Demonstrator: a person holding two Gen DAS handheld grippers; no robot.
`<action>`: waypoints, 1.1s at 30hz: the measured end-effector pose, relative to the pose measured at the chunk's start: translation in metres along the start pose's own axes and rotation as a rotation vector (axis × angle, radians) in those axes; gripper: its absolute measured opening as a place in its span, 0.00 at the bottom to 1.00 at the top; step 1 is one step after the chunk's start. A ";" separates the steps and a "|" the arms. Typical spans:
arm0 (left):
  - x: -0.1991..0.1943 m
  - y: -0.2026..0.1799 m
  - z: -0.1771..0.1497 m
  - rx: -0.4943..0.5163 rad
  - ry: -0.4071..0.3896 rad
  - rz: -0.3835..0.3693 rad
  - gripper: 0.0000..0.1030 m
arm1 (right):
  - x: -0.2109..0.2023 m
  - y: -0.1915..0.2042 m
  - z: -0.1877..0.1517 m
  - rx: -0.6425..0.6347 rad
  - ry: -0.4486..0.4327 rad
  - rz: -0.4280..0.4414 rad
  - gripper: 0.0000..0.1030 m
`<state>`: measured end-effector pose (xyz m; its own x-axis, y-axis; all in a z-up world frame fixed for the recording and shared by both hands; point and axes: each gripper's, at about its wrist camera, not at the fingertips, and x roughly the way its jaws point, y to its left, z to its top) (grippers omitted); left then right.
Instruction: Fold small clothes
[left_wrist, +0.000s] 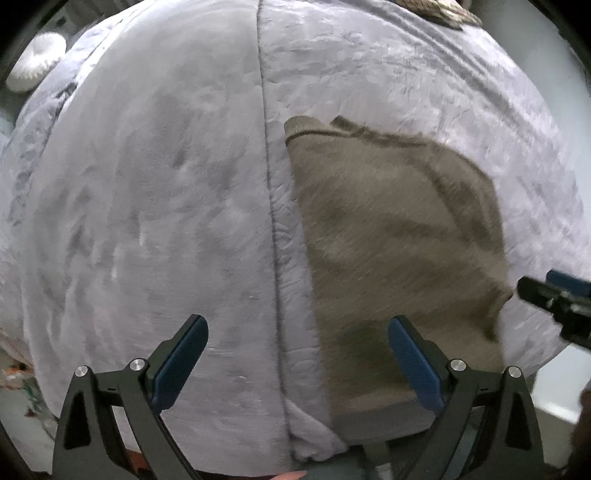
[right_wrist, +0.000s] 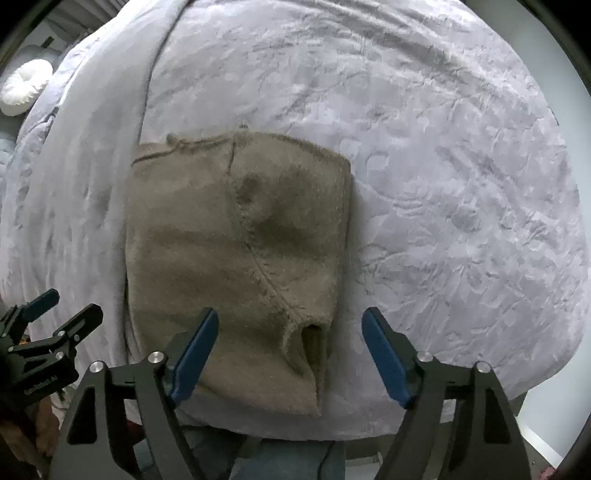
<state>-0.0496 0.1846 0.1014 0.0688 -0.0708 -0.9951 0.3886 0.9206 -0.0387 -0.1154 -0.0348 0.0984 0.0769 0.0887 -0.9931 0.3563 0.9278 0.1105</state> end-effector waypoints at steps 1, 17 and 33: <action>-0.002 0.000 0.001 -0.008 -0.005 0.000 0.96 | -0.002 0.001 0.000 0.000 -0.009 -0.004 0.81; -0.008 -0.013 0.003 0.026 -0.038 0.091 0.96 | -0.011 -0.001 0.004 0.026 -0.059 -0.071 0.89; -0.006 -0.011 0.003 0.022 -0.032 0.101 0.96 | -0.009 0.002 0.004 0.023 -0.044 -0.078 0.89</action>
<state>-0.0514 0.1740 0.1084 0.1379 0.0093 -0.9904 0.3980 0.9152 0.0640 -0.1120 -0.0348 0.1080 0.0888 0.0004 -0.9960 0.3844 0.9225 0.0346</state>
